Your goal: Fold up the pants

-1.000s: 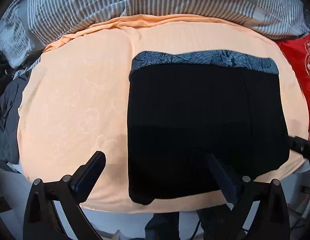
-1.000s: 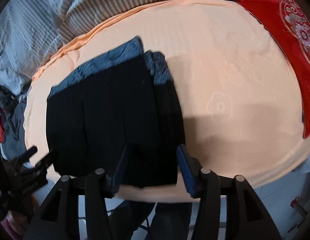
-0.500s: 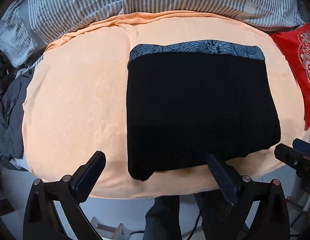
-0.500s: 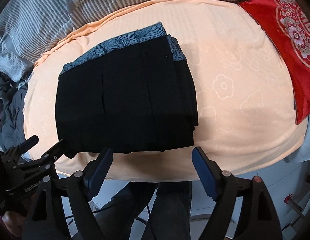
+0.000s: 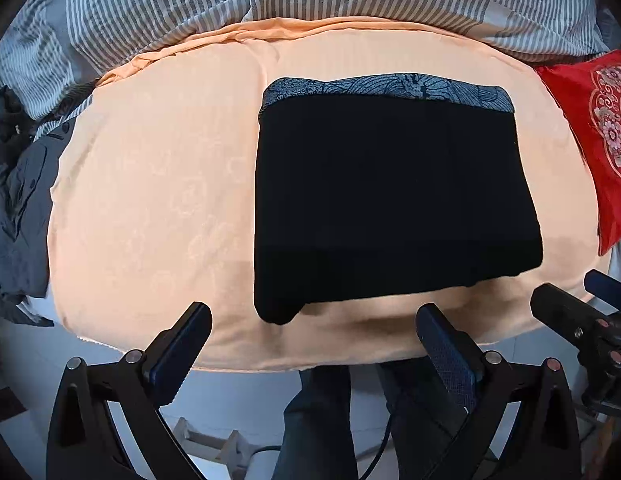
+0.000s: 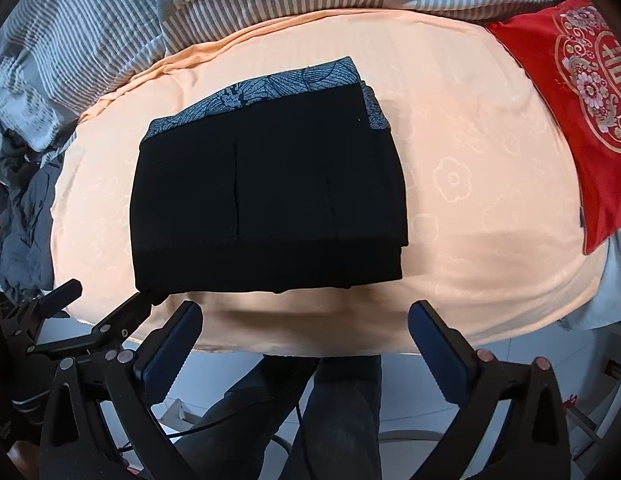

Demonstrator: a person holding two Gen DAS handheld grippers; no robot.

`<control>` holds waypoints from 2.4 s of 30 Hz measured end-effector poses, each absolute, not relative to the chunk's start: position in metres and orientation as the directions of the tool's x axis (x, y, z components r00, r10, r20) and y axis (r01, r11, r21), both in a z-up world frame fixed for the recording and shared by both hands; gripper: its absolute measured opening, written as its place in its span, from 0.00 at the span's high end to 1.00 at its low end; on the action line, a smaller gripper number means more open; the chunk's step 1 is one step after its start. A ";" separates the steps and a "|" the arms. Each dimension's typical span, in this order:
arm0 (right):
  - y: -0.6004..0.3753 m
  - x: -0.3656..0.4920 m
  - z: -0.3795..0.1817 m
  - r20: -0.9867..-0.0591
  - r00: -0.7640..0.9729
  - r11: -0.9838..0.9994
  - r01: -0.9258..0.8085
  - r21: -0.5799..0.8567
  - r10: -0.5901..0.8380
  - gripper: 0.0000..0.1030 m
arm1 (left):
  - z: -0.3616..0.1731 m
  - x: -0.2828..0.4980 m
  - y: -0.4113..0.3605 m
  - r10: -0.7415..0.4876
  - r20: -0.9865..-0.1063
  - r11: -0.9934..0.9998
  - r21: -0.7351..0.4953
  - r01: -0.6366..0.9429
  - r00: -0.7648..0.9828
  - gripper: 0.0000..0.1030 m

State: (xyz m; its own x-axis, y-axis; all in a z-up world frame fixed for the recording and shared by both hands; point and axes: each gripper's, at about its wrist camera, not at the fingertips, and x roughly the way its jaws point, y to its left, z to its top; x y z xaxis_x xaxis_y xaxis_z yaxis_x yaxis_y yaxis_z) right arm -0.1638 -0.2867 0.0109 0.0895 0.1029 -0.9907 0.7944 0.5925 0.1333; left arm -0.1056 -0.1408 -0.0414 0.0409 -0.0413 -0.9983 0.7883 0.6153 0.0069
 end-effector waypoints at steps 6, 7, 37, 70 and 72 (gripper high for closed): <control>-0.285 -0.163 0.017 -0.995 0.061 0.598 0.795 0.098 0.082 0.00 | -0.034 -0.109 -0.137 -0.014 -0.998 0.598 0.043 0.800 0.064 0.00; -0.284 -0.163 0.018 -0.995 0.055 0.602 0.793 0.092 0.079 0.00 | -0.033 -0.108 -0.136 -0.011 -0.998 0.598 0.045 0.800 0.064 0.00; -0.280 -0.154 0.035 -1.000 0.010 0.637 0.771 0.026 0.028 0.00 | -0.019 -0.105 -0.140 -0.013 -0.997 0.561 0.050 0.827 0.070 0.00; -0.280 -0.158 0.034 -0.999 0.018 0.629 0.777 0.033 0.030 0.00 | -0.021 -0.114 -0.142 -0.002 -0.997 0.554 0.065 0.830 0.079 0.00; -0.280 -0.158 0.034 -0.999 0.018 0.629 0.776 0.032 0.029 0.00 | -0.021 -0.114 -0.142 -0.004 -0.997 0.555 0.065 0.829 0.080 0.00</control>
State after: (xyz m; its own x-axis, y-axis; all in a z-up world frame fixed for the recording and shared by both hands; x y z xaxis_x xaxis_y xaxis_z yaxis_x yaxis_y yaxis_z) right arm -0.1585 -0.2804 0.0339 0.0176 0.0291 -0.9994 0.7764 0.6295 0.0320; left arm -0.1141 -0.1420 -0.0207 0.0800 -0.0037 -0.9968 0.8292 0.5553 0.0645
